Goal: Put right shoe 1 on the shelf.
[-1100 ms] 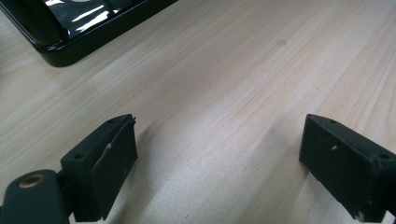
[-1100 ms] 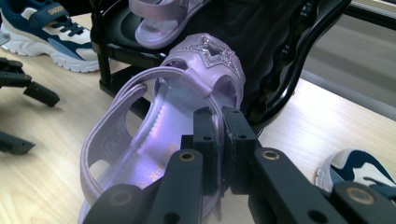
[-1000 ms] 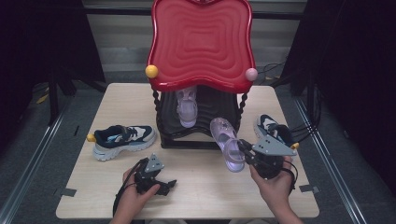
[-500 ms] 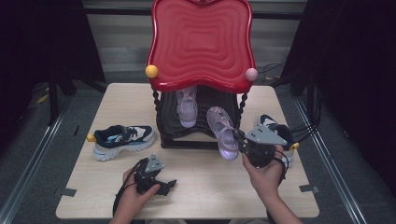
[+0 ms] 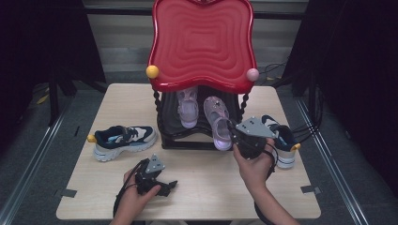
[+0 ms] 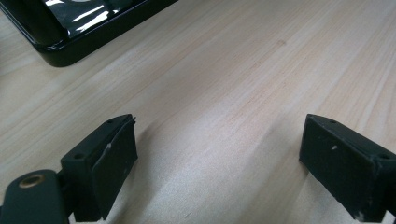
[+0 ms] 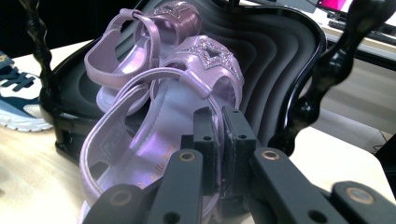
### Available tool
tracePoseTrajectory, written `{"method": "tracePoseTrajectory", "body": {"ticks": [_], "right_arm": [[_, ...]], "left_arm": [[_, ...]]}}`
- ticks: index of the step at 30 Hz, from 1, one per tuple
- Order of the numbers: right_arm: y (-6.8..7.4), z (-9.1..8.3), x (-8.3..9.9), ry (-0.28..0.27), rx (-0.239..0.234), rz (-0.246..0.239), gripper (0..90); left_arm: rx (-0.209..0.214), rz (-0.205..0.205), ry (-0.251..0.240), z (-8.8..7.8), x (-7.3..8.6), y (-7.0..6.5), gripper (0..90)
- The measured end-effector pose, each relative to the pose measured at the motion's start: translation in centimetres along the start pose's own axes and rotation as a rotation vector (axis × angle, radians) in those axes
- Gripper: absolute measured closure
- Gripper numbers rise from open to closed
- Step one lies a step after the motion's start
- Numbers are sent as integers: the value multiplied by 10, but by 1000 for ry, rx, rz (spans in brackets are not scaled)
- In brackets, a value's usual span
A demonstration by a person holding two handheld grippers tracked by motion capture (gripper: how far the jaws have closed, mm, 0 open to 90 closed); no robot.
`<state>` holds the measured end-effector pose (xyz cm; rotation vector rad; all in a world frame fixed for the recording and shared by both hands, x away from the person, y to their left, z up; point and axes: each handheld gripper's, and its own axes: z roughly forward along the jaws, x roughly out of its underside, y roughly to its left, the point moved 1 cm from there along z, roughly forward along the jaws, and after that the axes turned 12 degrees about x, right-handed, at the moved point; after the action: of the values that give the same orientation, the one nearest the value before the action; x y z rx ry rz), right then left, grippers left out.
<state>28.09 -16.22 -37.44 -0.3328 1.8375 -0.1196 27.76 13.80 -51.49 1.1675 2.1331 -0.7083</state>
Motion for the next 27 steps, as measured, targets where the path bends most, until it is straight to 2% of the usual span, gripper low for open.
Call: {"method": "tracePoseTrajectory", "body": {"ticks": [5, 10, 21, 27], "right_arm": [[4, 8, -3, 0, 13, 4, 852], [5, 16, -7, -6, 48, -5, 852], [9, 34, -12, -30, 100, 38, 852], [14, 44, -14, -39, 134, 25, 852]], "left_arm": [[0, 0, 0, 0, 0, 0, 105], [1, 0, 0, 0, 0, 0, 105], [0, 0, 0, 0, 0, 0, 105], [1, 0, 0, 0, 0, 0, 105]]}}
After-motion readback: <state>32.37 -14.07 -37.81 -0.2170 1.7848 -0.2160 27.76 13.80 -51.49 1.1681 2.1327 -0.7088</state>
